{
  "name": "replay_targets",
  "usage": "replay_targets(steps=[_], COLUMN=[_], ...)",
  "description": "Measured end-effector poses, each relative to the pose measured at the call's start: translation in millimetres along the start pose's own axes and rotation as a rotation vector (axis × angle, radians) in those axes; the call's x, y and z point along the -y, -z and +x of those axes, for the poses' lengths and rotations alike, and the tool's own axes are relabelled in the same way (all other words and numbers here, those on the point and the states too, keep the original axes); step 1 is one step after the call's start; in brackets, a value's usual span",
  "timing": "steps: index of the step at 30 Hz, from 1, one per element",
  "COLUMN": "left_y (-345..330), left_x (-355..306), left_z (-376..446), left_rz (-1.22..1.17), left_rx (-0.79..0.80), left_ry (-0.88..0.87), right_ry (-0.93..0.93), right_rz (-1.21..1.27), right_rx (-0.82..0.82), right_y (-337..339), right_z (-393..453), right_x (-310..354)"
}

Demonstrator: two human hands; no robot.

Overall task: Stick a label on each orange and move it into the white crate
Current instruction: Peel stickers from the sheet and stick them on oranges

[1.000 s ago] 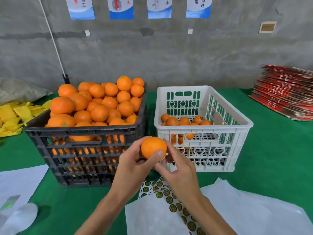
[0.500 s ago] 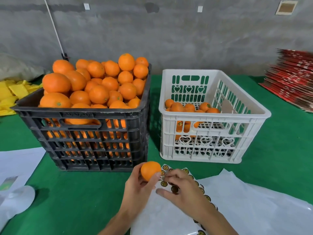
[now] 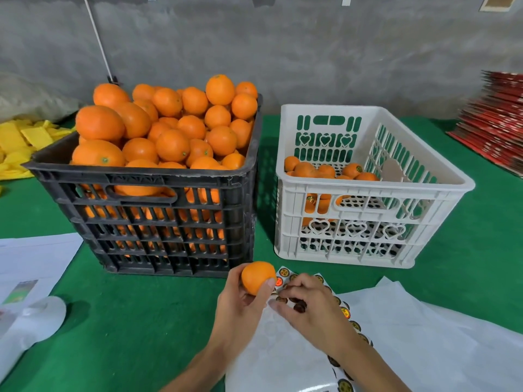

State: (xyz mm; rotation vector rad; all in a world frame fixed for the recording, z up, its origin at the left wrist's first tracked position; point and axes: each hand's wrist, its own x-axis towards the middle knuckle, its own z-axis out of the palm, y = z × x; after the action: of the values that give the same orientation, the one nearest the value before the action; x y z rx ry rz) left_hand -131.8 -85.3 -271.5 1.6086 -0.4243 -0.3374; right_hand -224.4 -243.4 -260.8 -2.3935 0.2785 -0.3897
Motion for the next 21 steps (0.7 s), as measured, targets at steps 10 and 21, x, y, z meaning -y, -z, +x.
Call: replay_targets(steps=[10, 21], left_y=[0.7, 2.7], left_x=[0.1, -7.8], left_z=[-1.2, -0.1], left_rz=[0.004, 0.049], left_rx=[-0.024, 0.036], left_ry=[-0.03, -0.025], right_ry=[0.087, -0.176], right_rz=[-0.046, 0.317], right_rx=[-0.055, -0.431], right_y=[-4.6, 0.9], right_z=[-3.2, 9.5], right_x=[-0.6, 22.9])
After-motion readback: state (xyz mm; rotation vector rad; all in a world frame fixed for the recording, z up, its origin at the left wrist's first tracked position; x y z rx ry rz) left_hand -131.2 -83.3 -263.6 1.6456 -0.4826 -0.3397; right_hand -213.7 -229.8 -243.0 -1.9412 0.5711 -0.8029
